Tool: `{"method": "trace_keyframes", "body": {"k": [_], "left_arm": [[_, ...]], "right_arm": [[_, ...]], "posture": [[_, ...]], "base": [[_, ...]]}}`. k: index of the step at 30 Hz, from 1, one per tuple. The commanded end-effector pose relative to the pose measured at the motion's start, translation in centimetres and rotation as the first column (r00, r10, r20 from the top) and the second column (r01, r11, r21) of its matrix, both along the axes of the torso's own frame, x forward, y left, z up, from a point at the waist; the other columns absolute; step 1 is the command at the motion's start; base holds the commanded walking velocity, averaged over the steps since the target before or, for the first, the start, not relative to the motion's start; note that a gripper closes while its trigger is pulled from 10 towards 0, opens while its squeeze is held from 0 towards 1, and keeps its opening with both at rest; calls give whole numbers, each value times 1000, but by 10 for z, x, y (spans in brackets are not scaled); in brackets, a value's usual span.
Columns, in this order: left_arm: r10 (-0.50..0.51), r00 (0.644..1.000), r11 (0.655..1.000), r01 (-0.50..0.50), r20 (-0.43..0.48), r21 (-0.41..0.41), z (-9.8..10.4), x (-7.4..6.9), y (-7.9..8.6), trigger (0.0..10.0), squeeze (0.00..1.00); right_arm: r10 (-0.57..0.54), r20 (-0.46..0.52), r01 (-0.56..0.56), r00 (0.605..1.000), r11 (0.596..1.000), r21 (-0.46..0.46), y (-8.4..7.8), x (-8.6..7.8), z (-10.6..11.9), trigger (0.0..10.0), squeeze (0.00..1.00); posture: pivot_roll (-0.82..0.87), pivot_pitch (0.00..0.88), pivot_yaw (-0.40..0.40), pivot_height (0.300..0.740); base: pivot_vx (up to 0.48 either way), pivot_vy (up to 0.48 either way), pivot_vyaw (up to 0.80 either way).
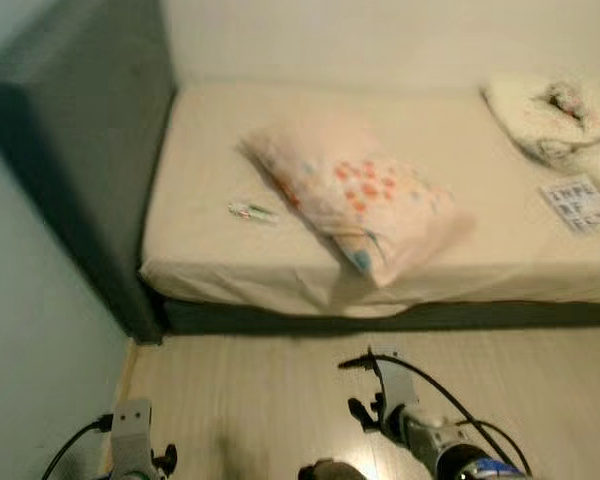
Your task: Clean up the room
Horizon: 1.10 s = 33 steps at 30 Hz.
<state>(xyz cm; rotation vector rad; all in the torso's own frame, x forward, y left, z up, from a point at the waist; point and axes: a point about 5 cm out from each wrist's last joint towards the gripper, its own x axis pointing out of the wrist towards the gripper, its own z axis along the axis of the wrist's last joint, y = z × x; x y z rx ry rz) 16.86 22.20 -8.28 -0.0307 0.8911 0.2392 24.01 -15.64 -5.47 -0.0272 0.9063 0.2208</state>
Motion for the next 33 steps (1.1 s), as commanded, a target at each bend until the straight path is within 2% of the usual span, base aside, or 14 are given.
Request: {"method": "trace_keyframes", "body": {"k": [1, 7, 33], "left_arm": [[-16, 1000, 1000, 16, -22, 0, -4, -7, -3, 10000, 0], [-76, 996, 997, 77, -53, 20, -5, -9, -5, 10000, 0], [-110, 992, 993, 112, -65, 24, -6, -10, -9, 10000, 0]], "right_arm": [[-1, -9, 1, 1000, 1000, 0, -1, -2, -1, 10000, 0], [4, 4, -4, 1000, 1000, 16, 1, 0, 0, 10000, 0], [10, 51, -12, 999, 998, 53, 4, 9, 7, 10000, 0]], "posture": [[-22, 0, 15, 740], [-22, 0, 12, 740], [-22, 0, 12, 740]], "base": [[0, 0, -763], [101, 0, -457], [449, 0, 0]]}}
